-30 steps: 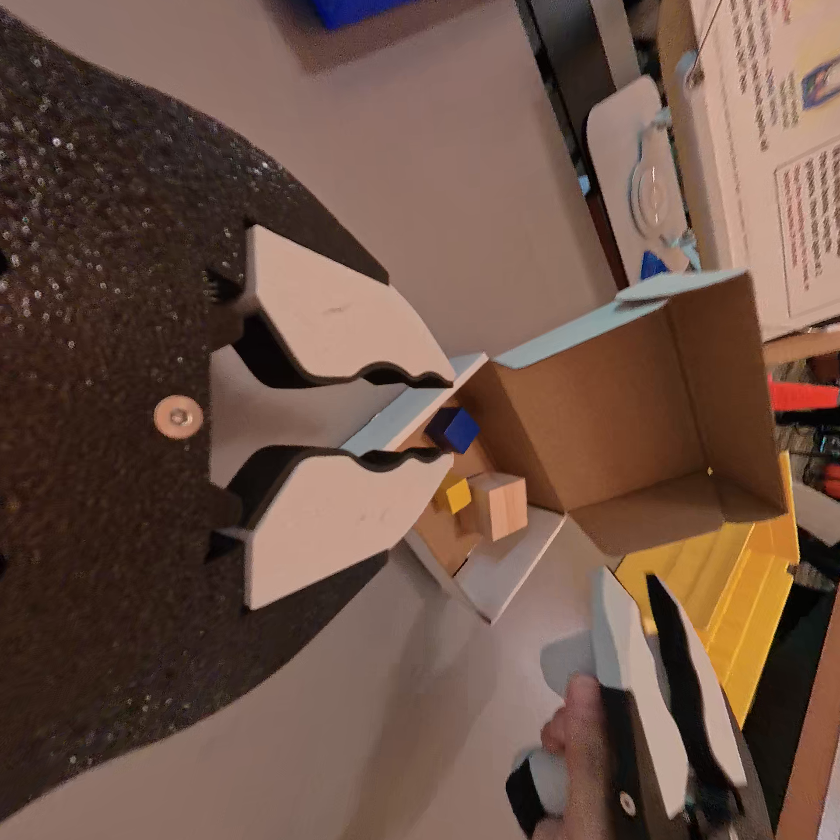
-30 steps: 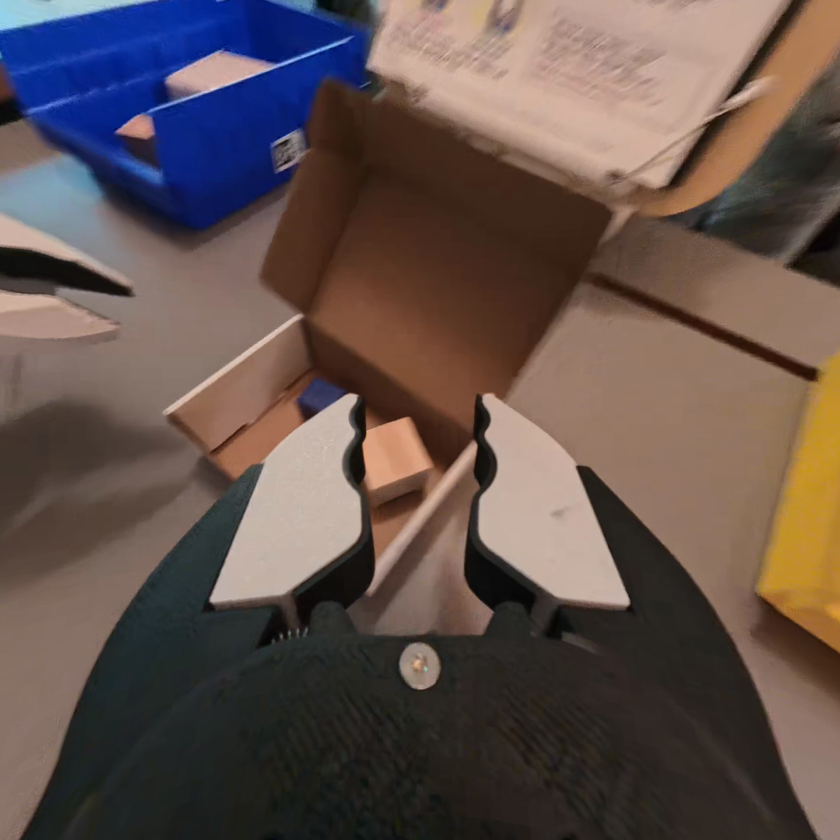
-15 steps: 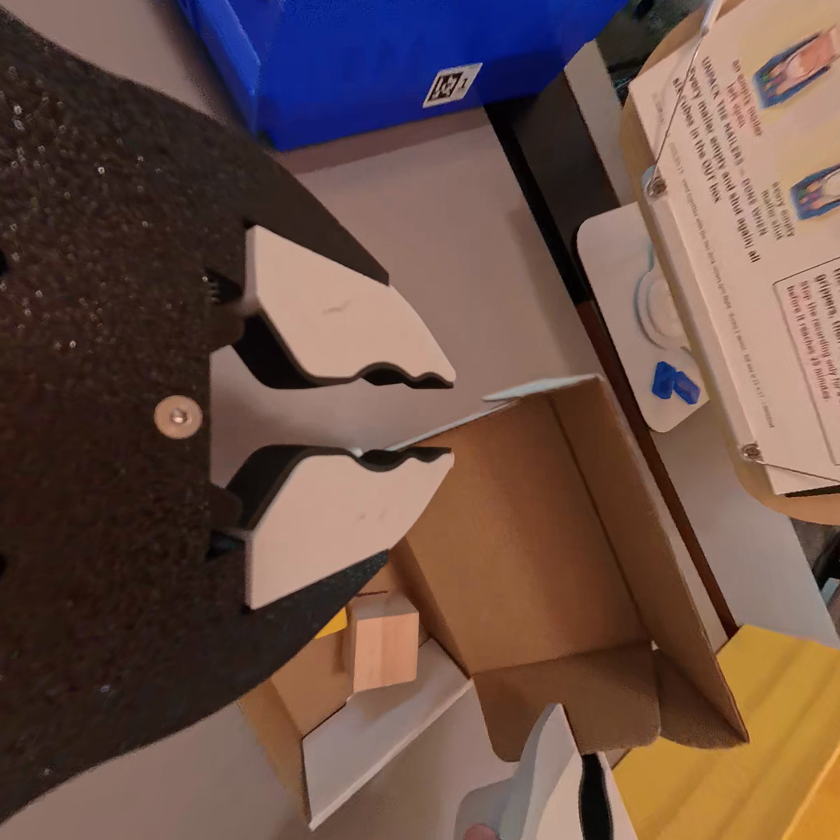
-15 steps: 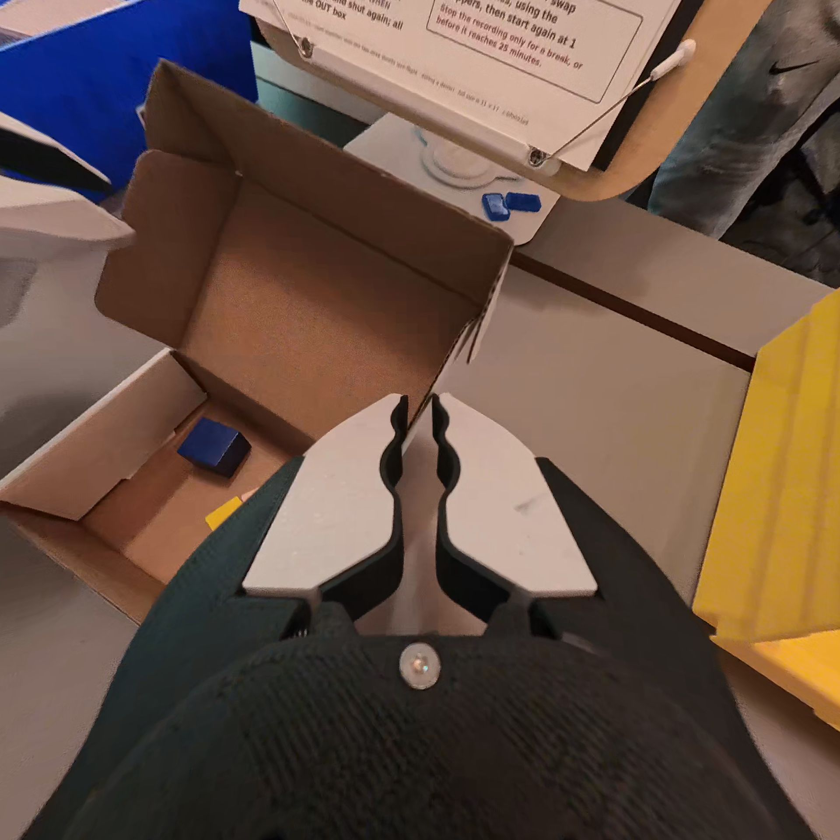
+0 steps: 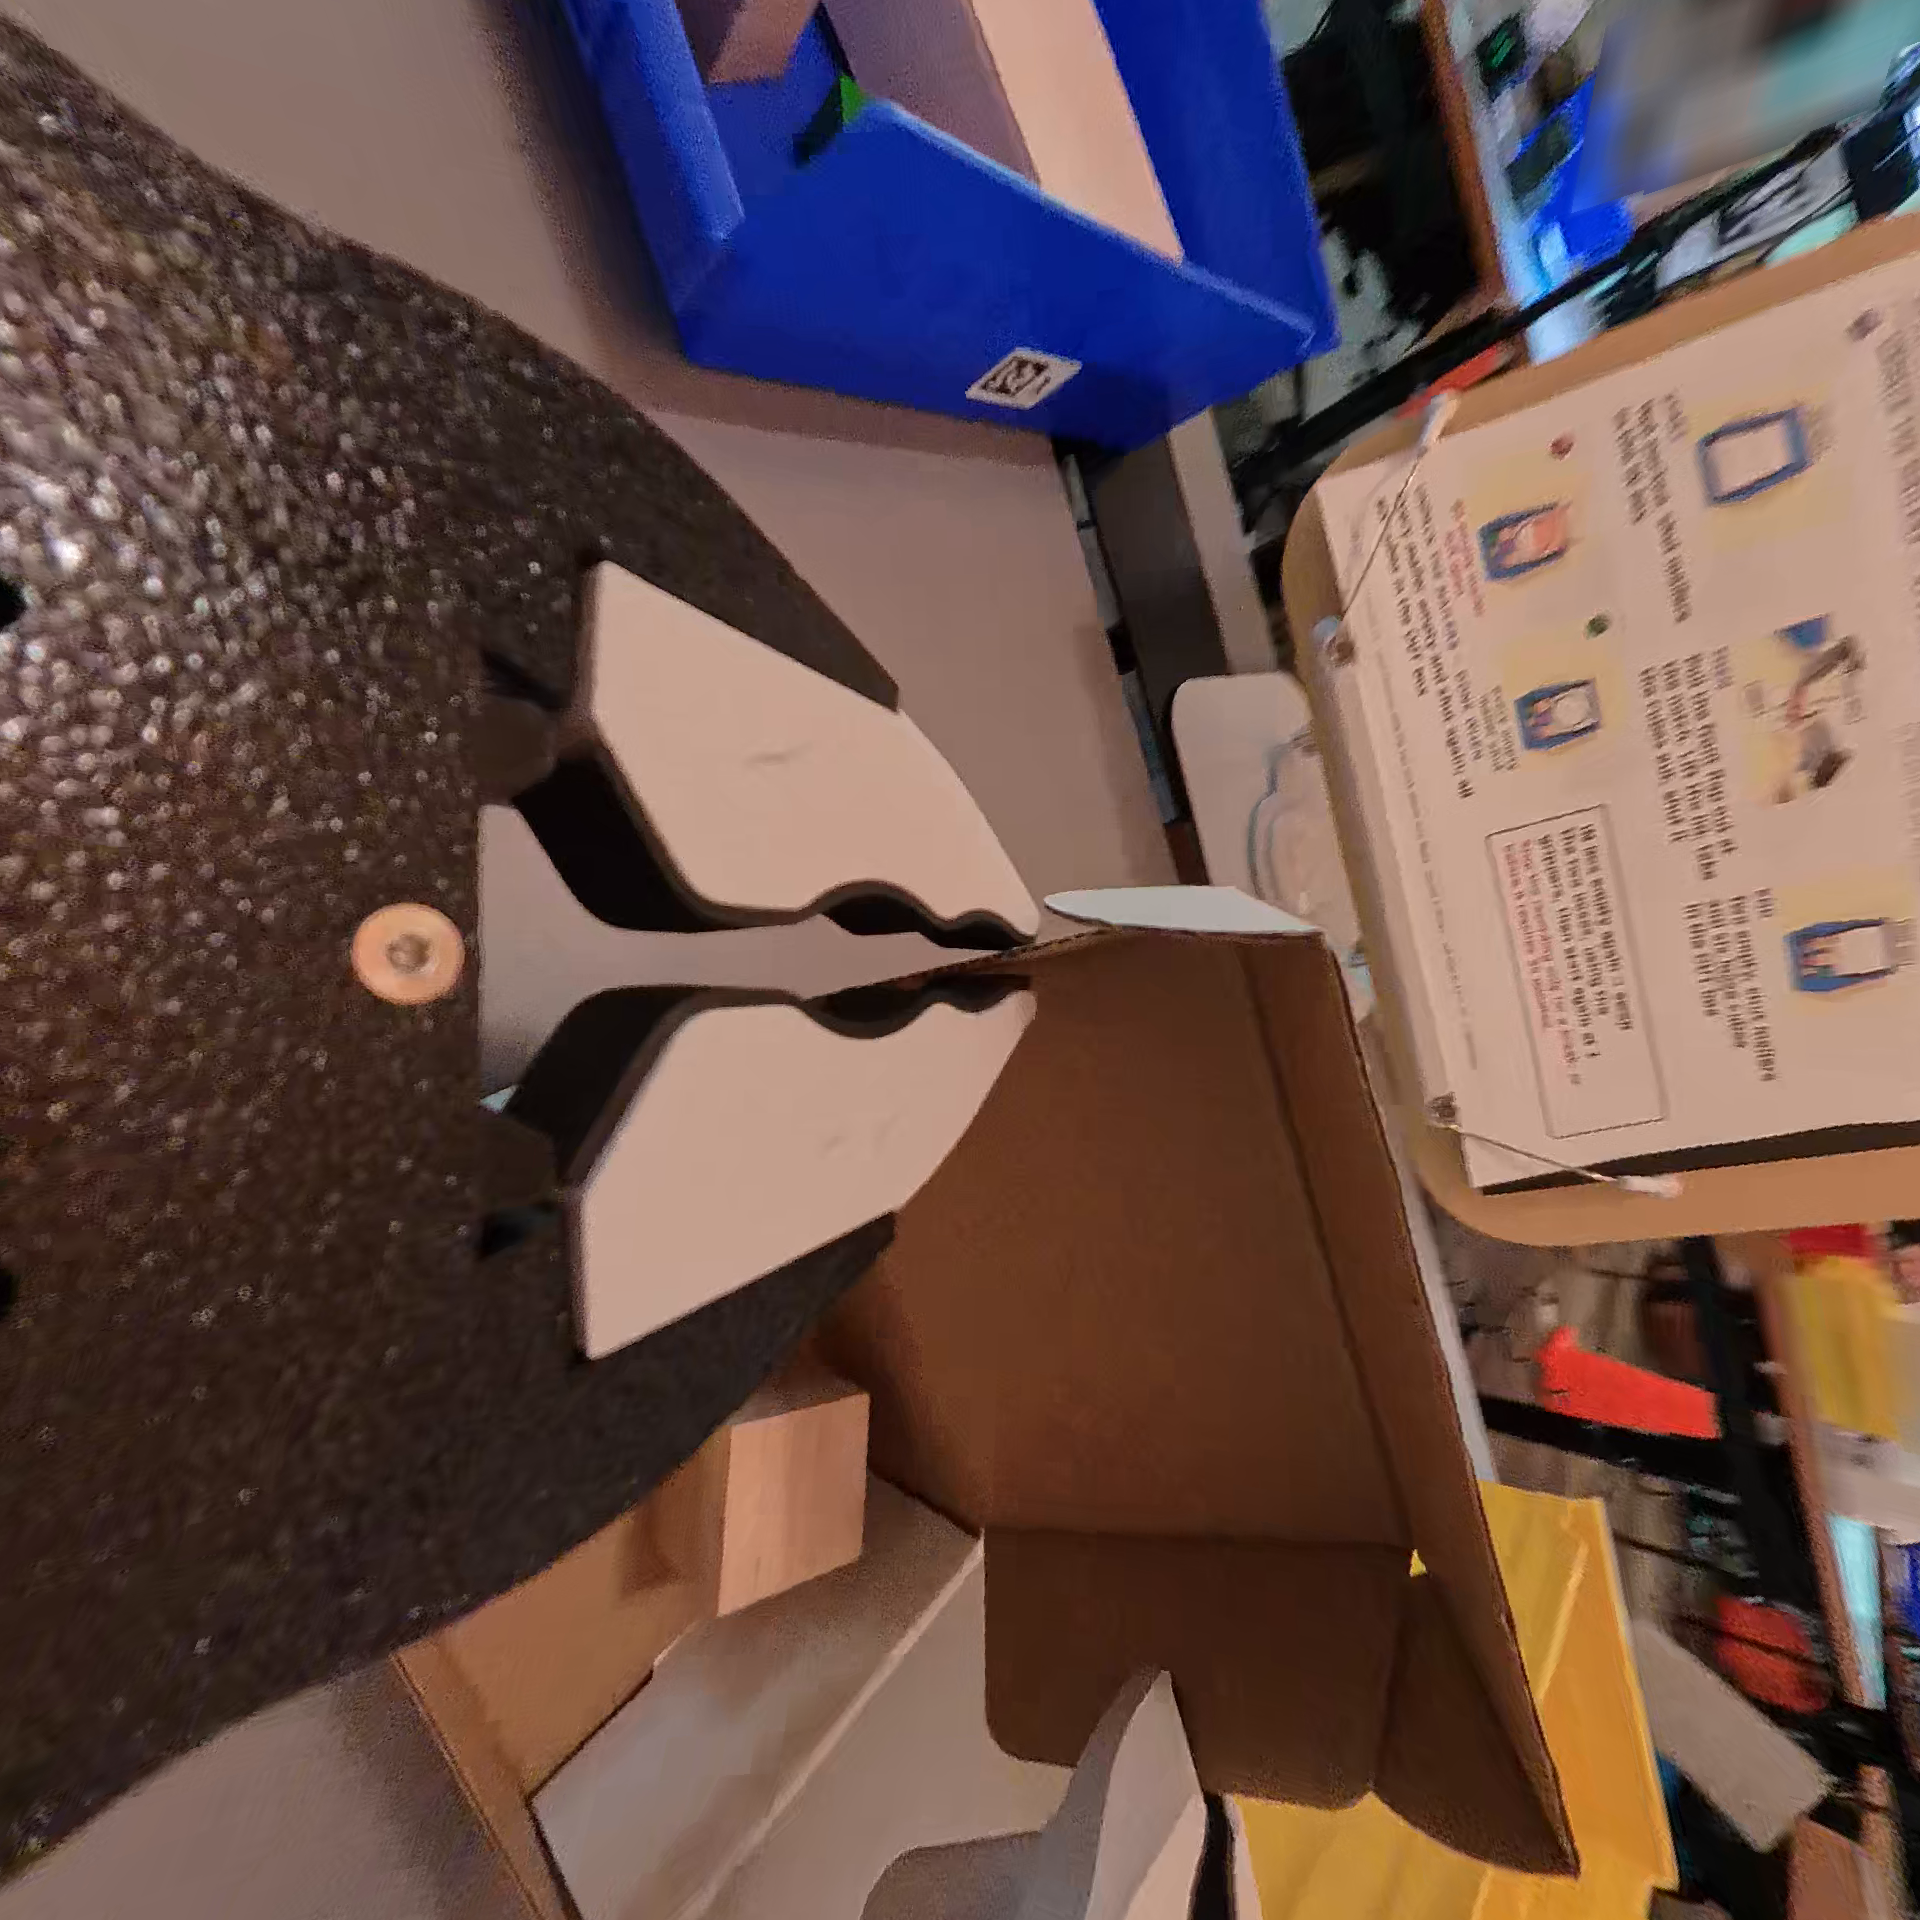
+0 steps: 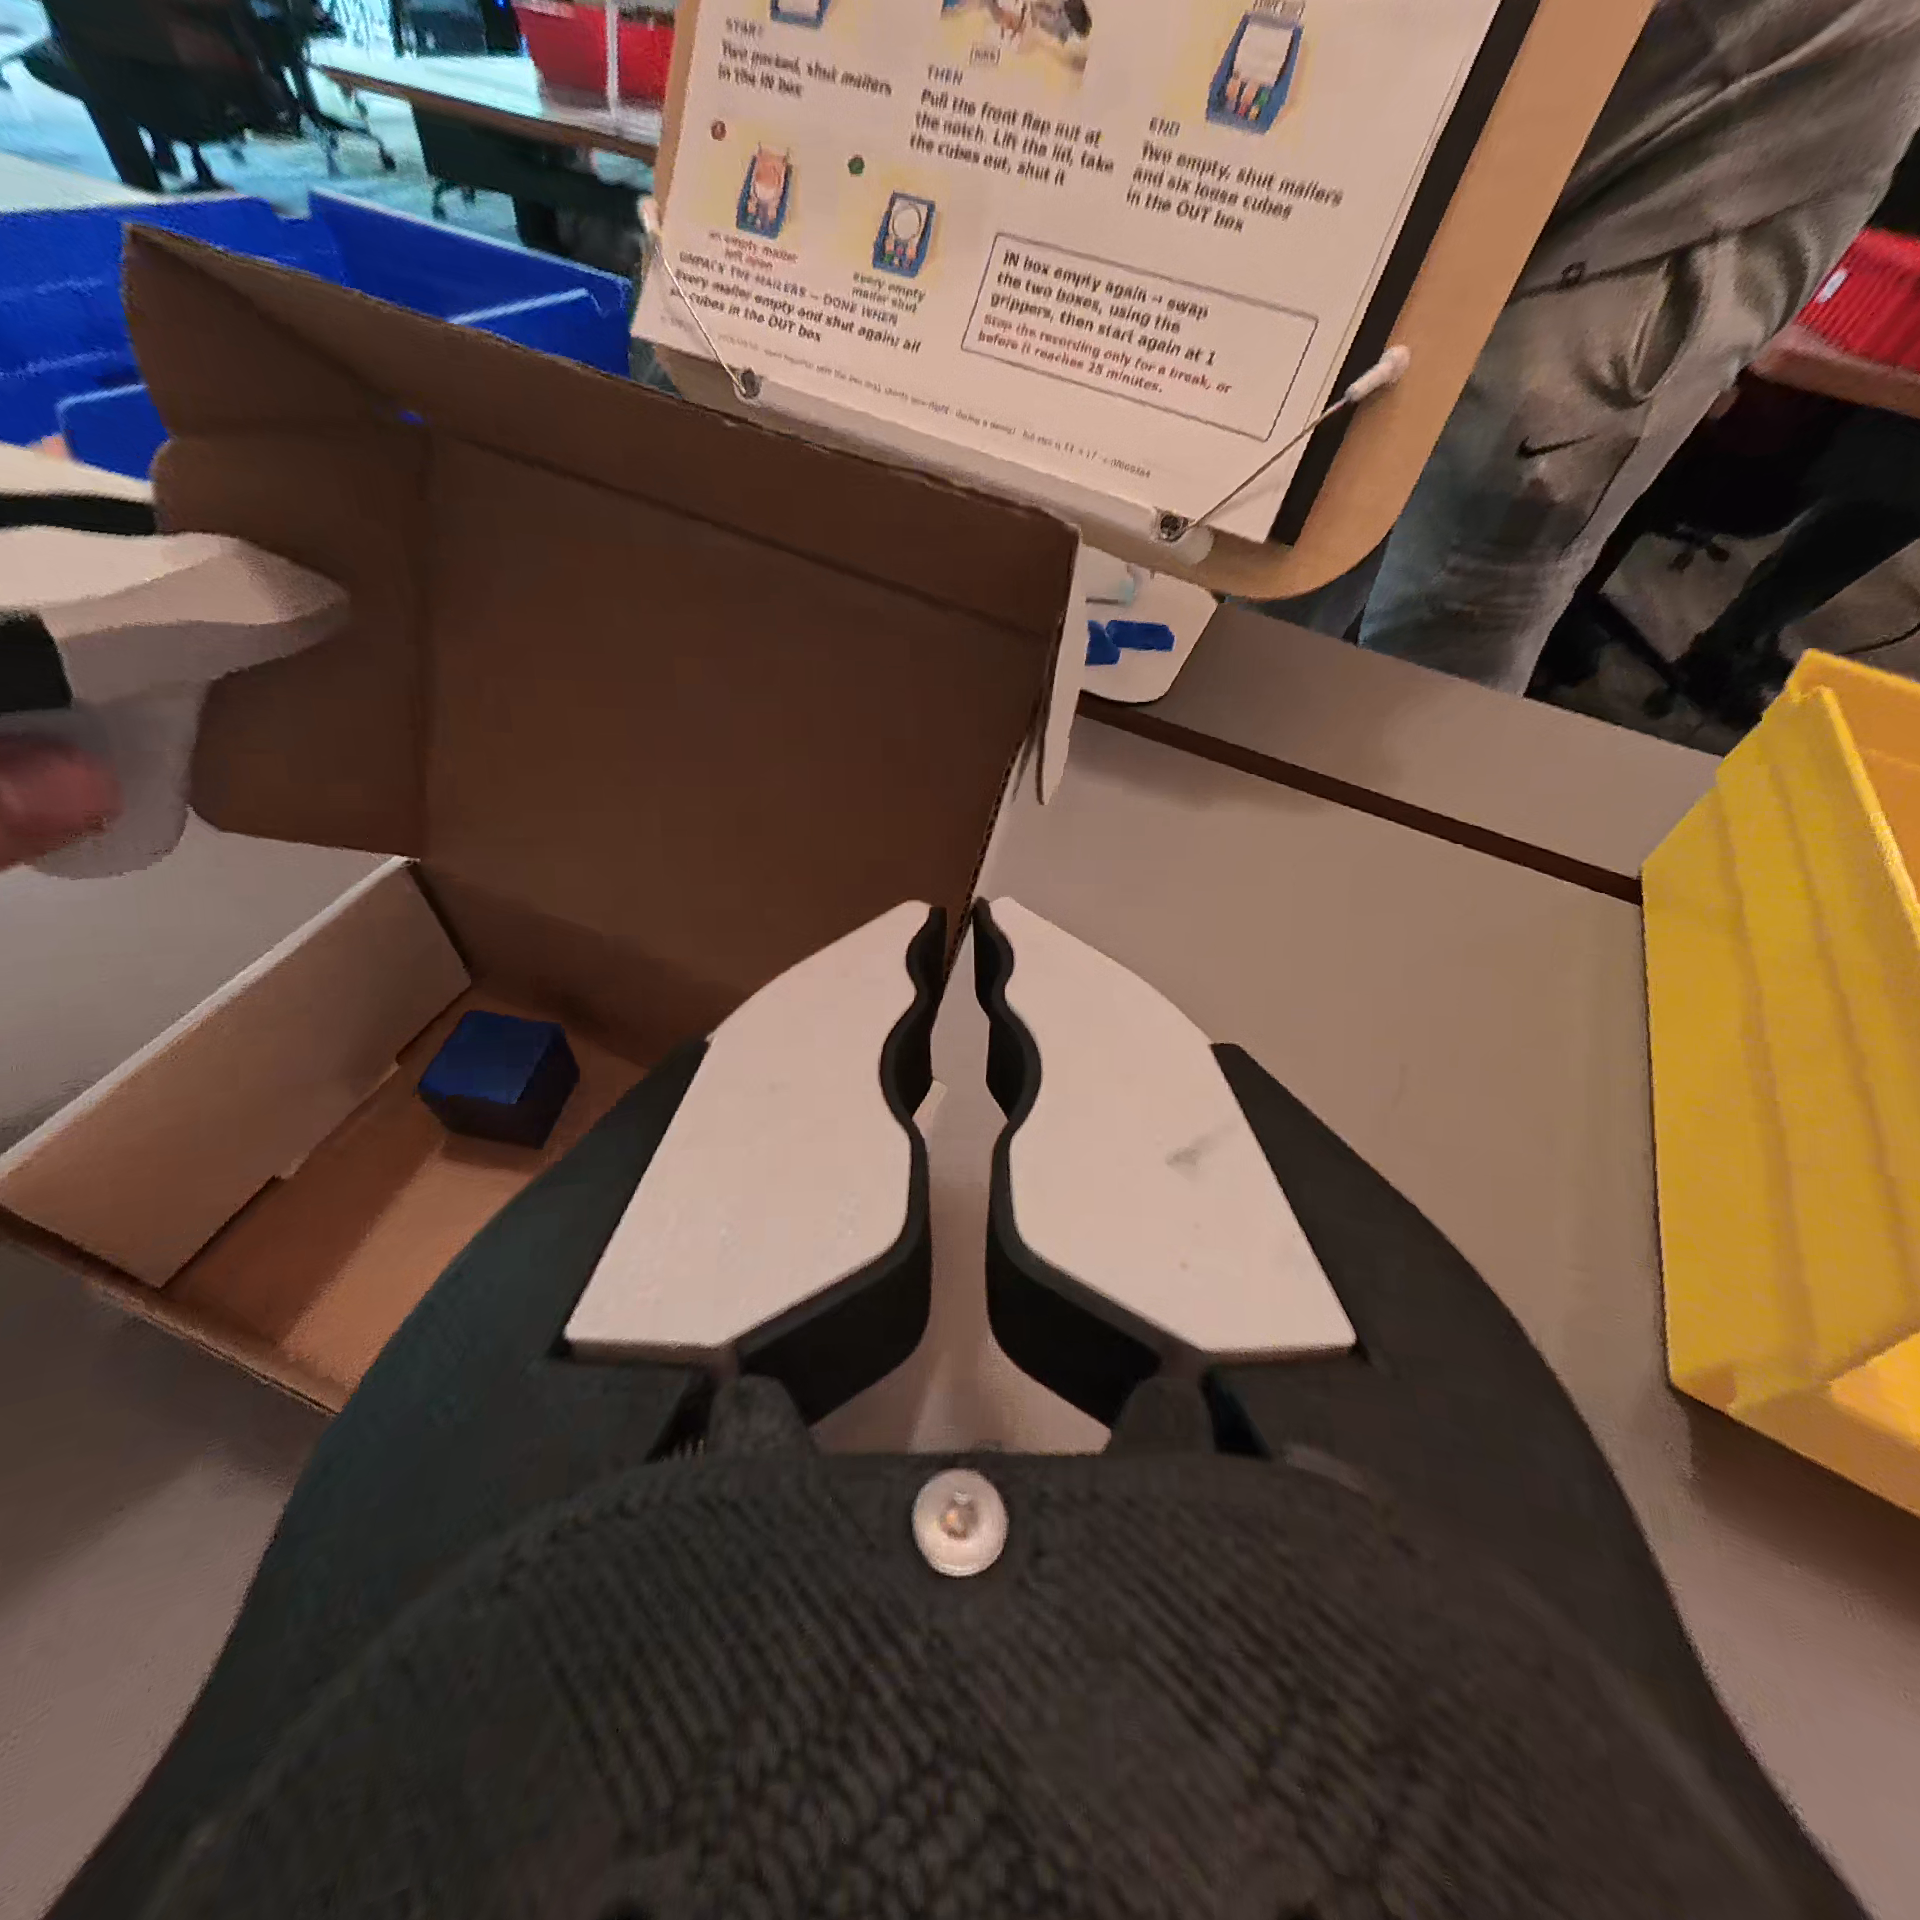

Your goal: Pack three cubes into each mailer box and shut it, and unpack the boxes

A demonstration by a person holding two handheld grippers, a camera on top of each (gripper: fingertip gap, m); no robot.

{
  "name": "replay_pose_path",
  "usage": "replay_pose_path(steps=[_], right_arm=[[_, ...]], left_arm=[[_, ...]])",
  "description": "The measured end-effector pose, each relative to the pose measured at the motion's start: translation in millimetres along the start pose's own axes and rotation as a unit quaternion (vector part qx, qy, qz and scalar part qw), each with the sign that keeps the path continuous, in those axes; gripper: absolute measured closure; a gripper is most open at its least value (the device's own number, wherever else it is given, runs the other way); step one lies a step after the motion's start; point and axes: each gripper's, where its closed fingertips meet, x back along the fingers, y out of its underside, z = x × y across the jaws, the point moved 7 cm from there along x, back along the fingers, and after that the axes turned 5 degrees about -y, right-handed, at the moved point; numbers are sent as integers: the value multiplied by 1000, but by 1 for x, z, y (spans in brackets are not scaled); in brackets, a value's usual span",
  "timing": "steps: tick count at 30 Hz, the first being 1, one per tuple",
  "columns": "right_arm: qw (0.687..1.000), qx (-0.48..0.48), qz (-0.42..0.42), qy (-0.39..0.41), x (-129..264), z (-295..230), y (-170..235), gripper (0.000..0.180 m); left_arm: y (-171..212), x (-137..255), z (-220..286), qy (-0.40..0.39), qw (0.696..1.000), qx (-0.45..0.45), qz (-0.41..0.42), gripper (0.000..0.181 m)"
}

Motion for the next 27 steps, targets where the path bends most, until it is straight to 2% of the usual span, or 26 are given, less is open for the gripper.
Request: replay_pose_path(steps=[4,7,9,11,13,15,16,18,21,23,26,27], right_arm=[[999,20,32,28,12,-18,10,175],[997,57,35,45,21,-27,20,174],[997,63,26,29,27,-30,23,172],[998,61,15,11,35,-30,24,162],[997,69,37,26,49,-30,19,141],[986,136,77,66,65,-35,9,127],[973,187,97,90,73,-39,3,127],[935,306,132,121,82,-50,-7,132],[888,435,115,91,75,-67,-7,137],[868,482,81,87,68,-71,-3,140],[853,511,73,77,67,-74,-8,174],[850,517,70,70,67,-74,-10,176]], left_arm=[[18,24,11,-40,997,-5,68,176],[26,37,17,-60,994,-24,84,177],[32,44,20,-74,992,-35,92,177],[37,49,23,-81,992,-35,90,178],[40,54,27,-88,992,-43,84,178],[41,58,30,-94,990,-54,86,178],[42,60,31,-96,990,-57,88,177],[43,64,33,-95,989,-61,93,177],[45,67,35,-95,988,-74,99,177],[46,69,35,-92,988,-76,102,177],[46,70,33,-86,987,-84,104,176],[46,69,33,-85,987,-89,104,176]])
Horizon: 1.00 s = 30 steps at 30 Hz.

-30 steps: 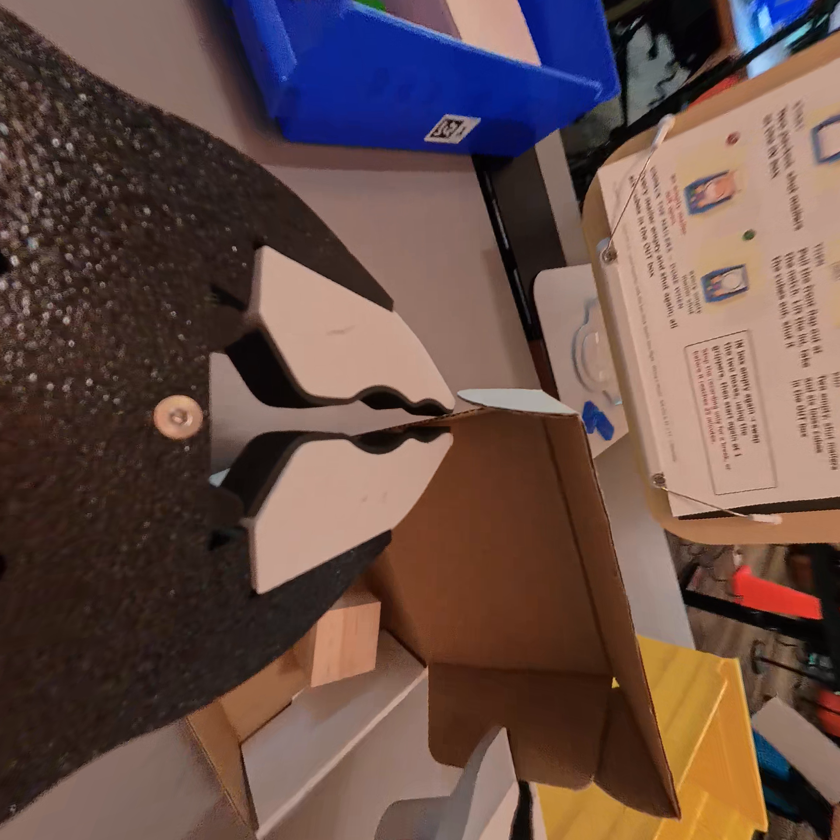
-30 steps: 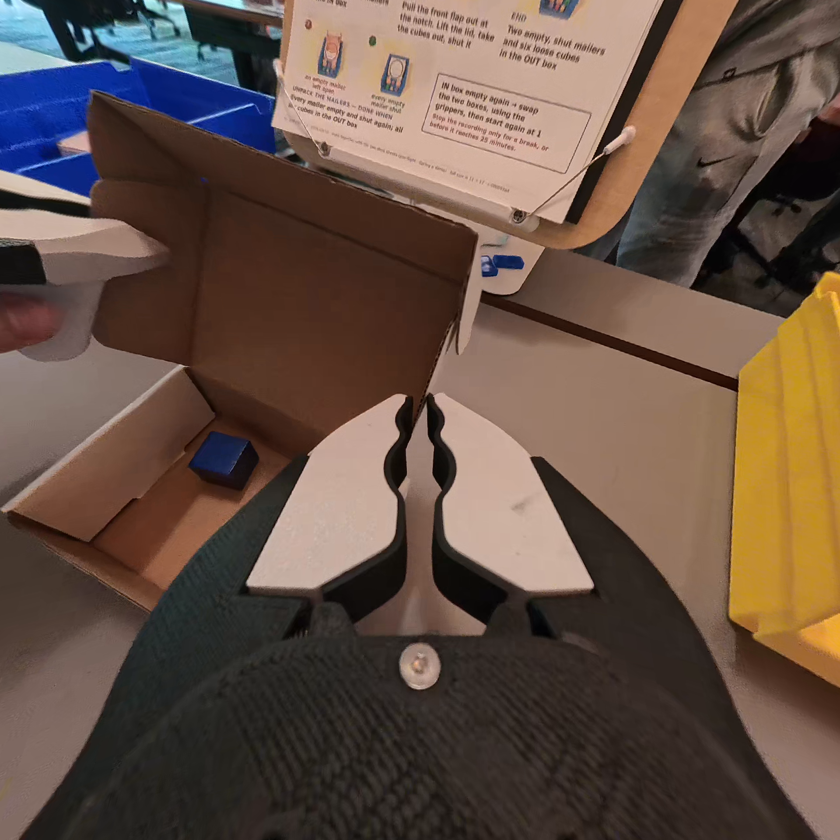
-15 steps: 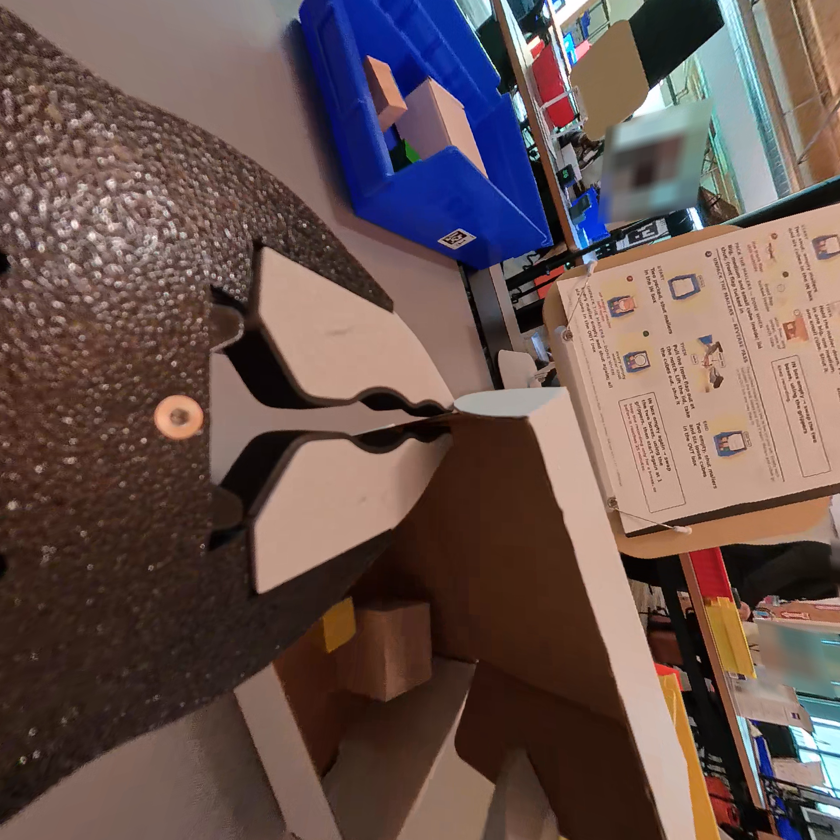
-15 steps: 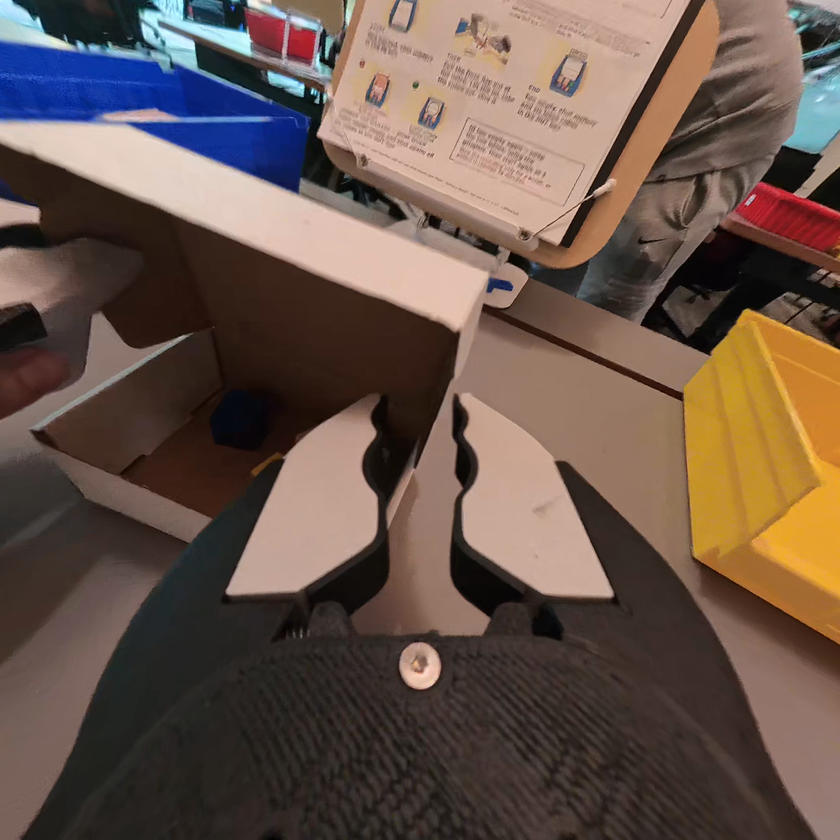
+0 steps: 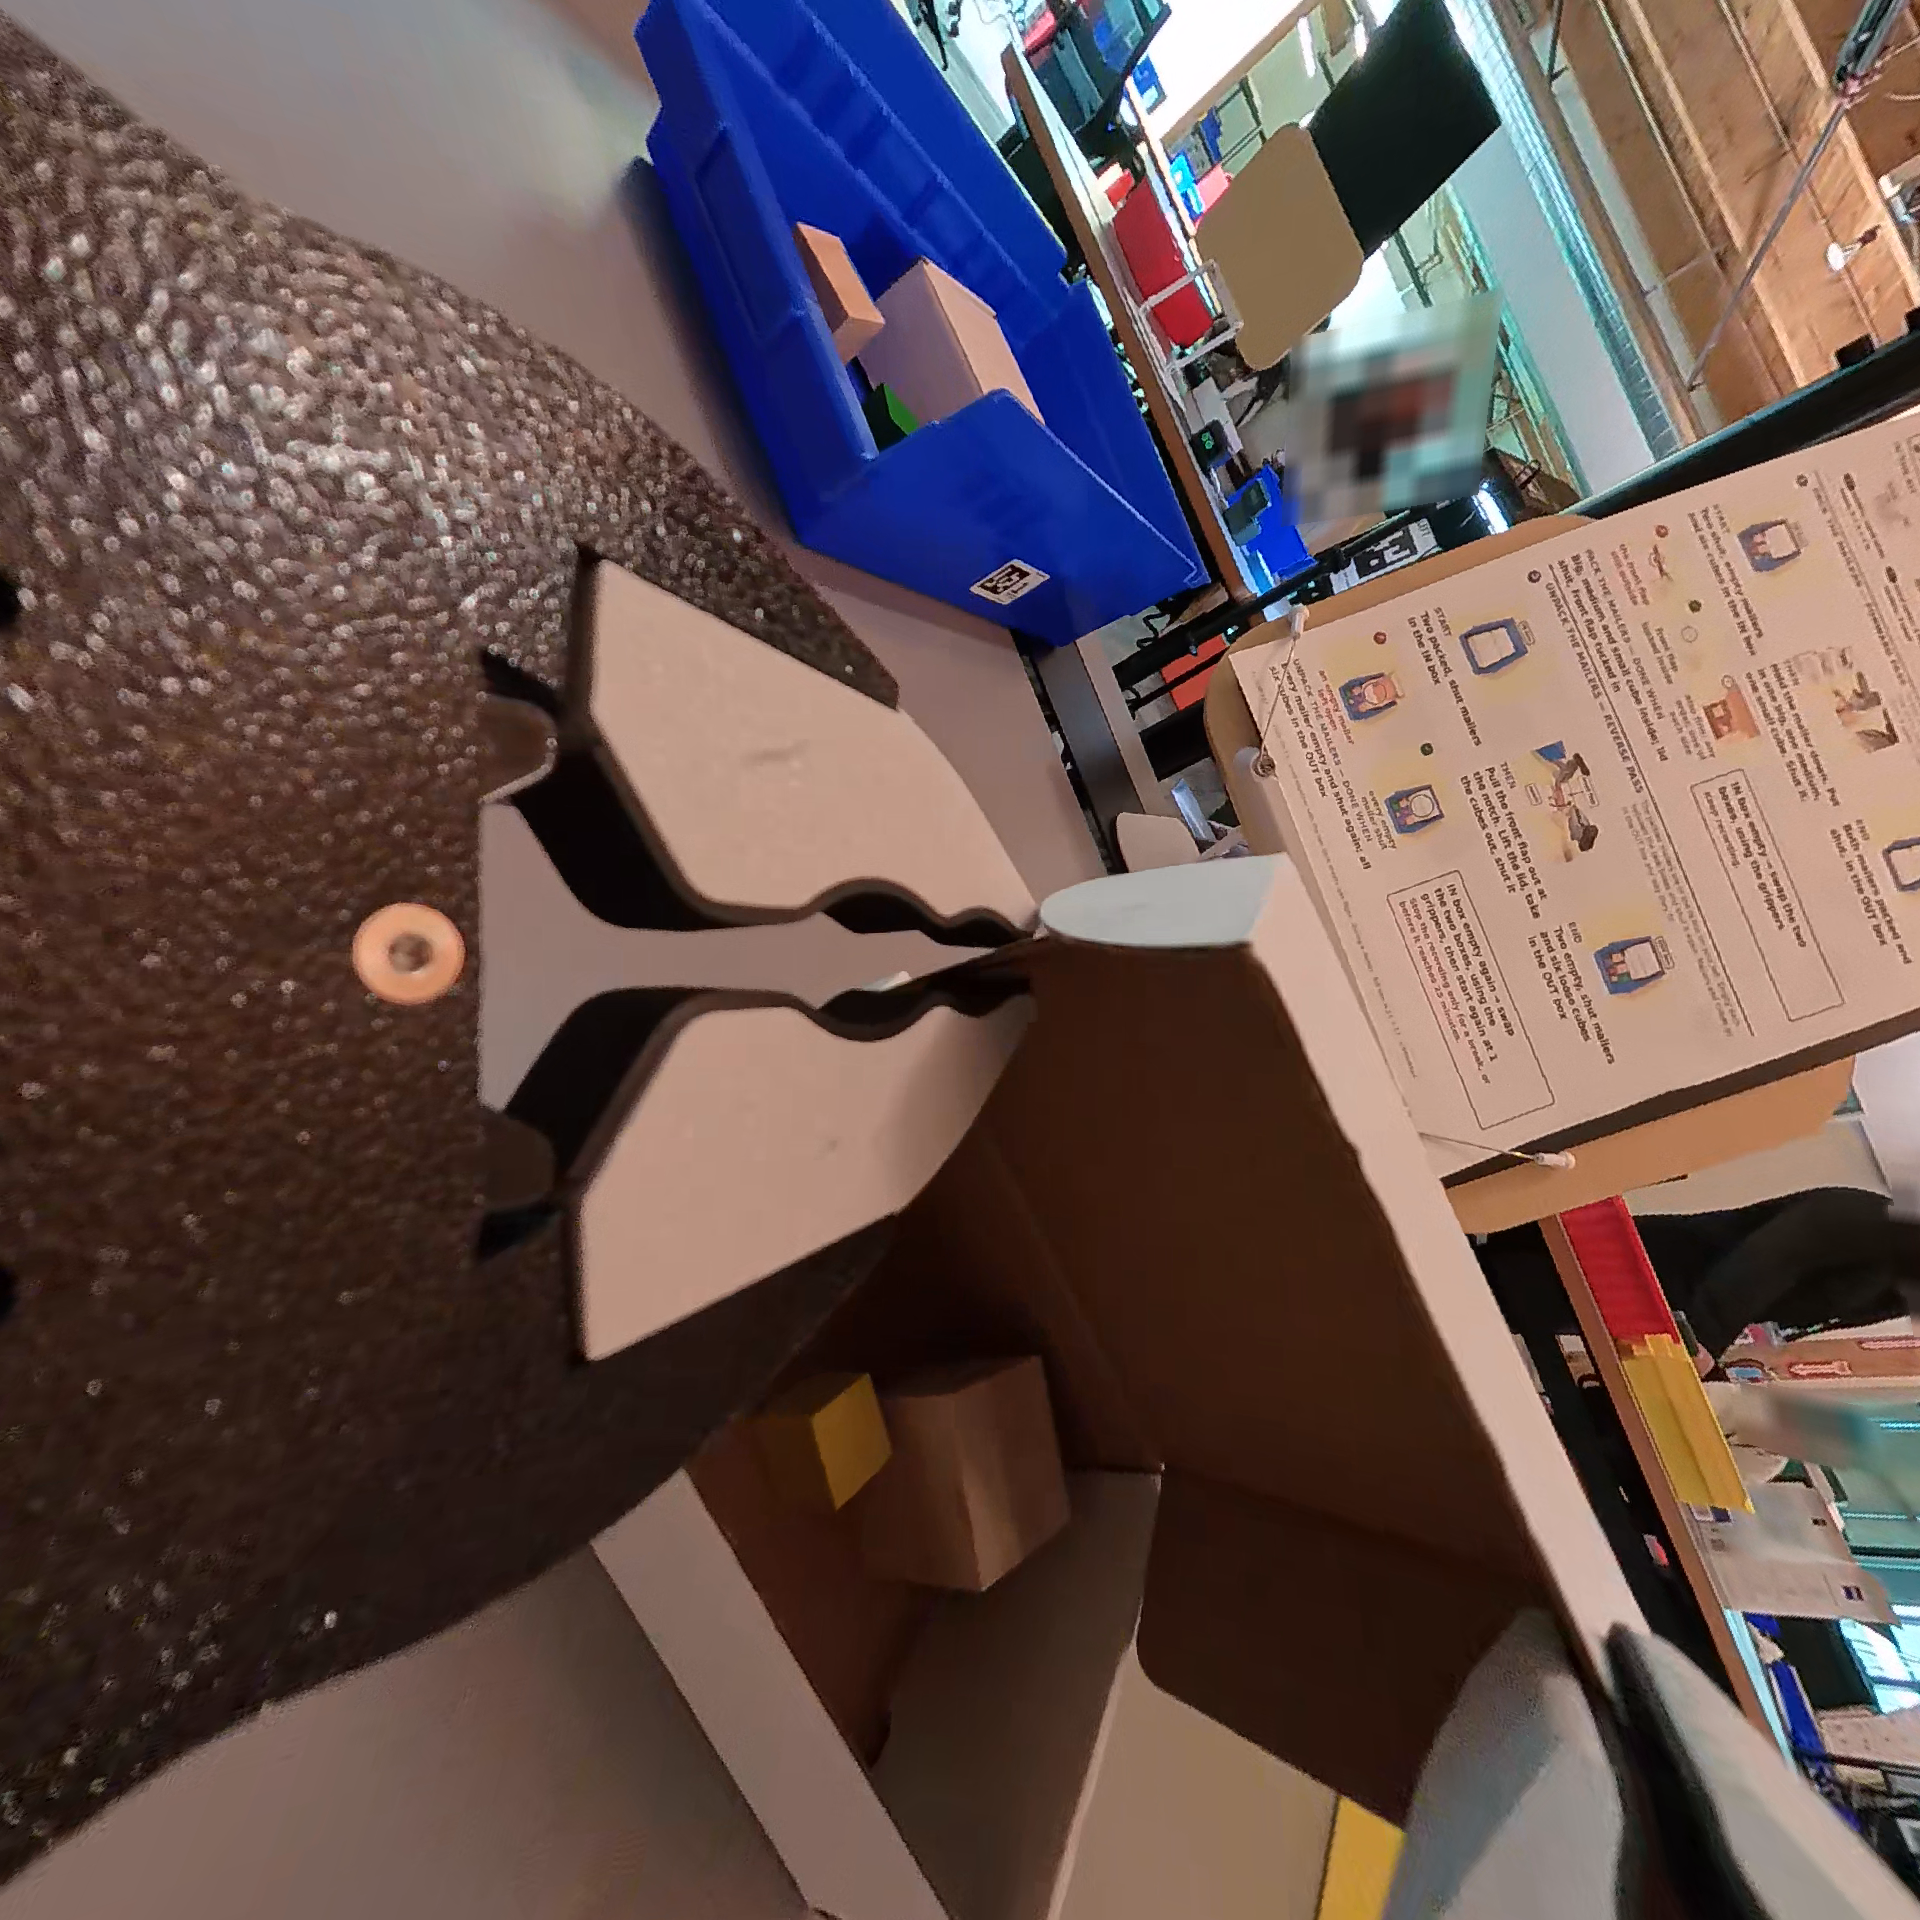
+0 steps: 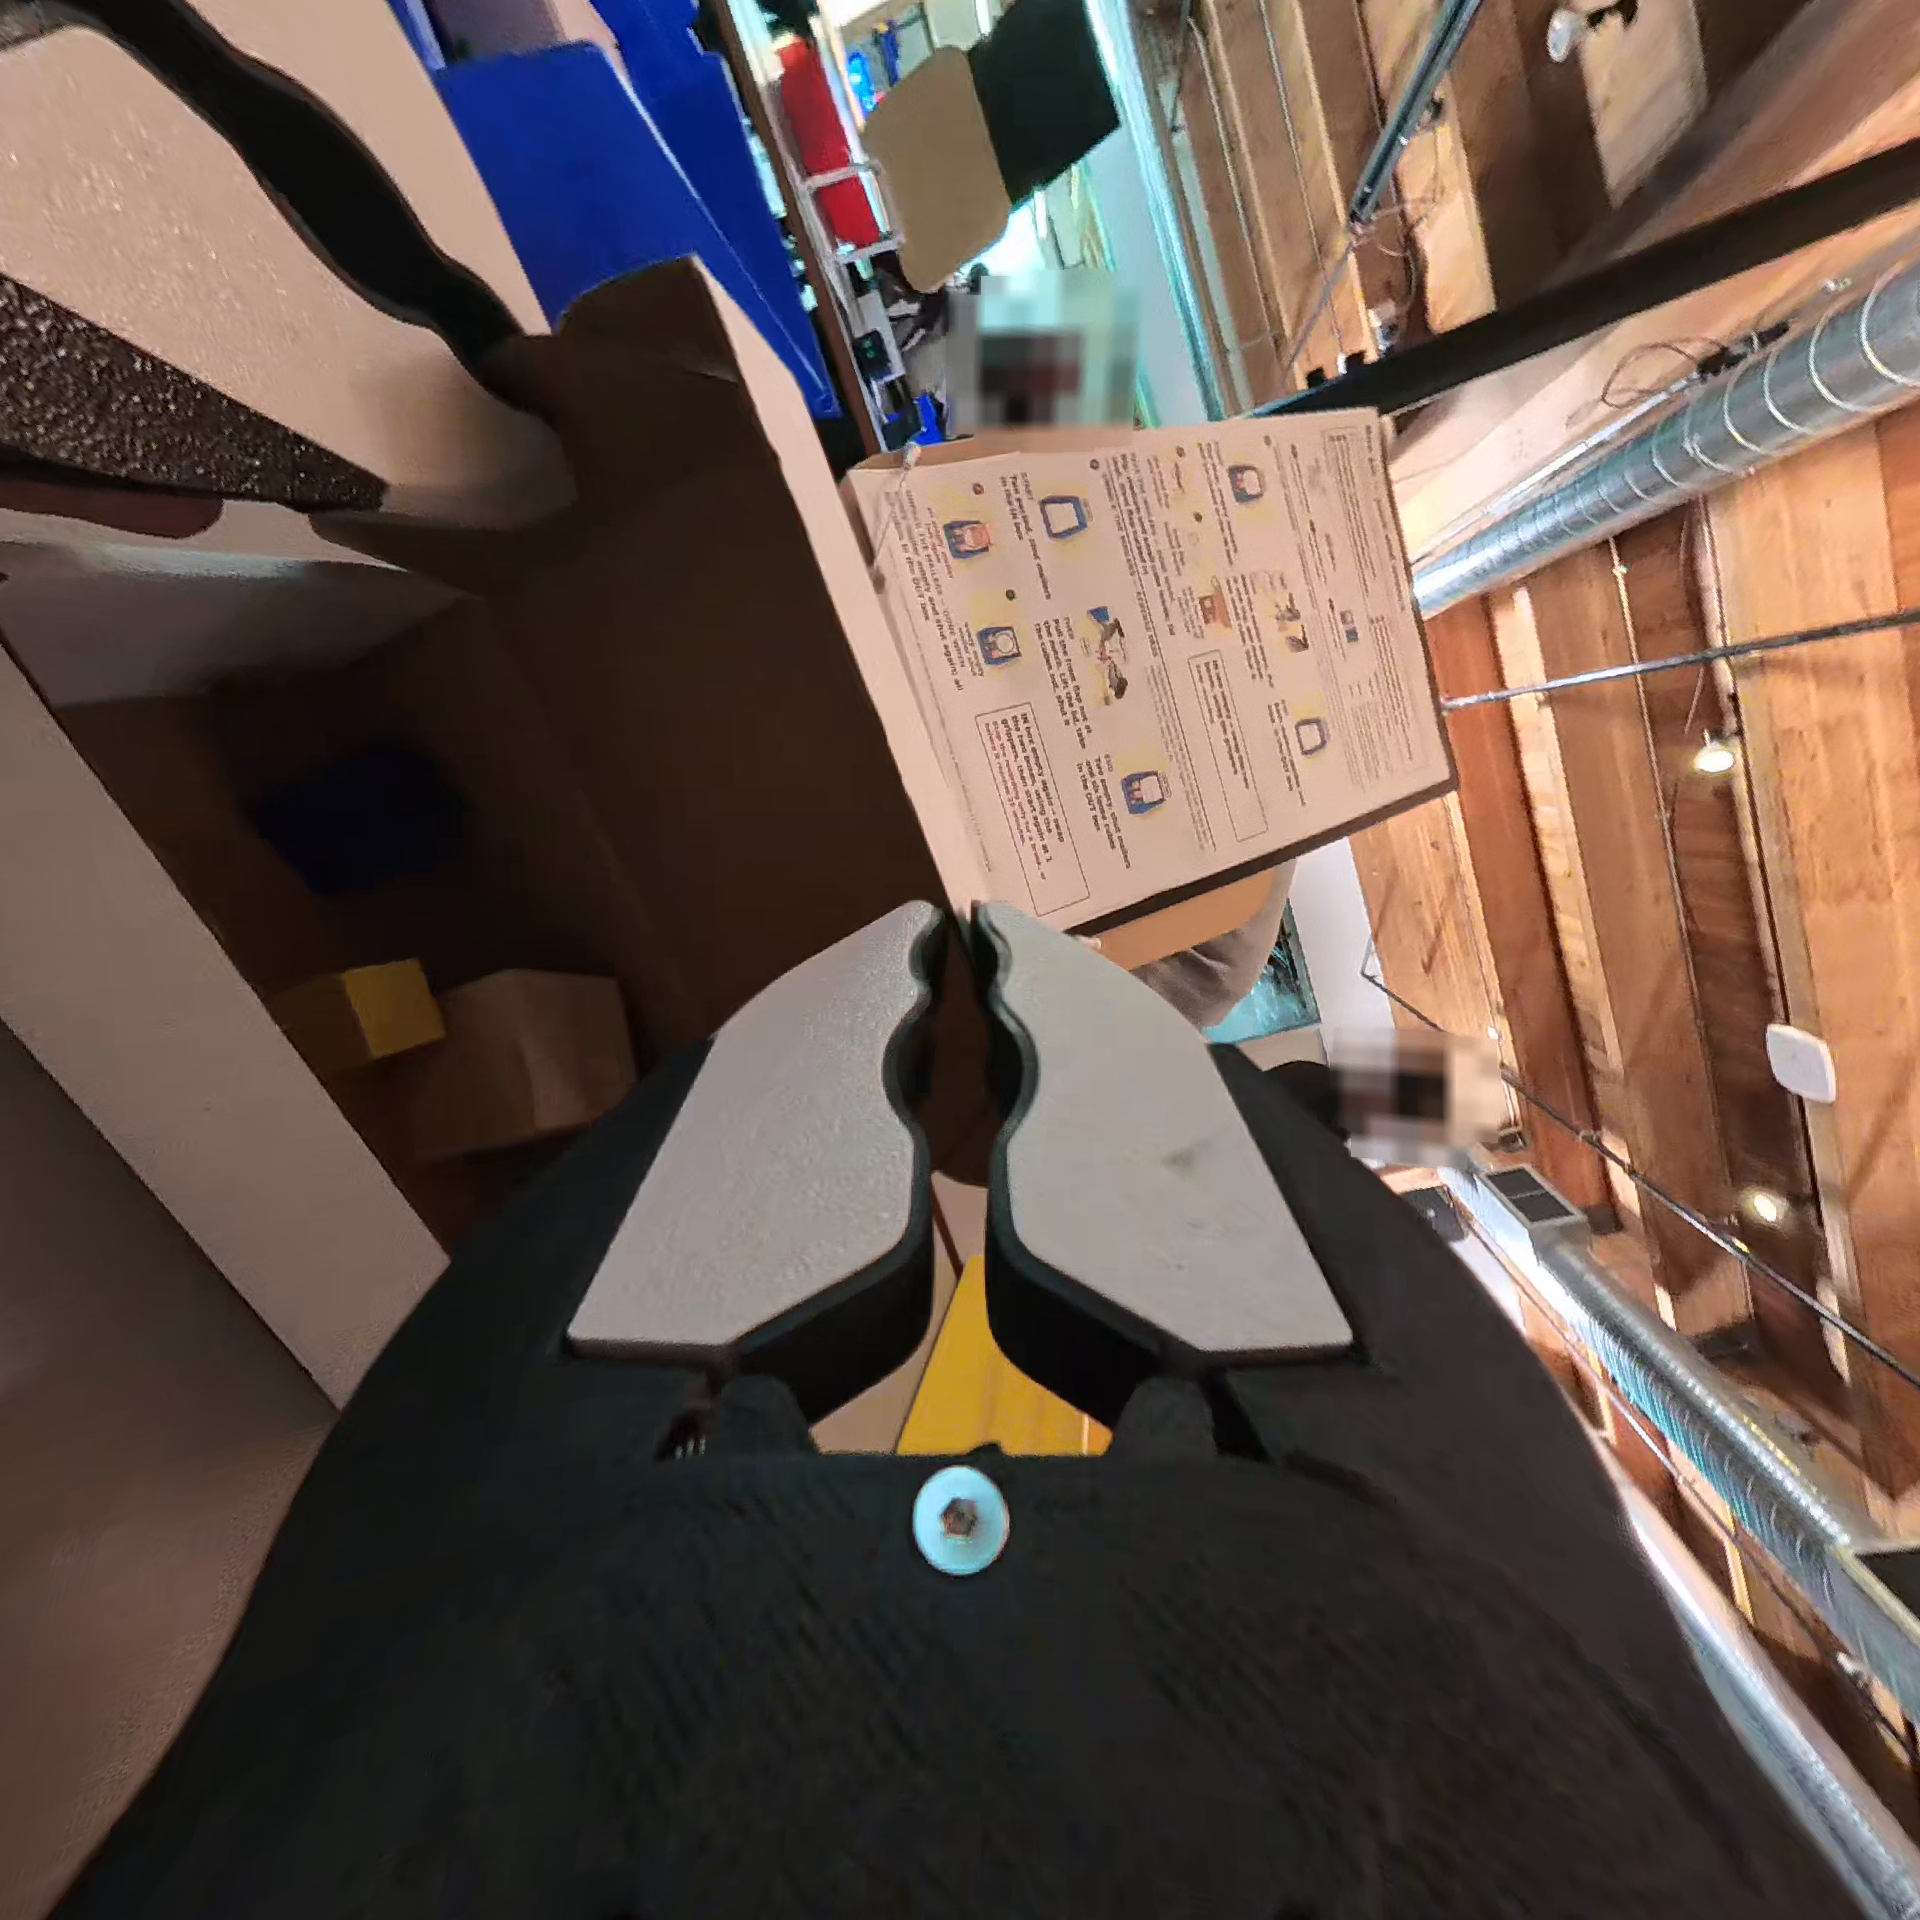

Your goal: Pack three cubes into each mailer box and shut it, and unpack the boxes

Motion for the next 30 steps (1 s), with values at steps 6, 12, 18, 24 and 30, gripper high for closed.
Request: replay_pose_path(steps=[6,12,18,24,30], right_arm=[[989,-52,-7,-136,9,20,-5,176],[954,-145,-19,-262,19,28,-9,174],[945,-187,-15,-269,15,34,-9,174],[926,-248,-6,-283,-1,53,-8,175],[924,-238,-7,-298,3,56,-8,176]], left_arm=[[3,3,1,44,999,-17,9,174],[9,13,-1,90,995,-27,16,173],[8,18,-3,122,992,16,-5,175],[0,9,-4,88,993,56,-49,177],[1,14,1,74,995,47,-45,176]])
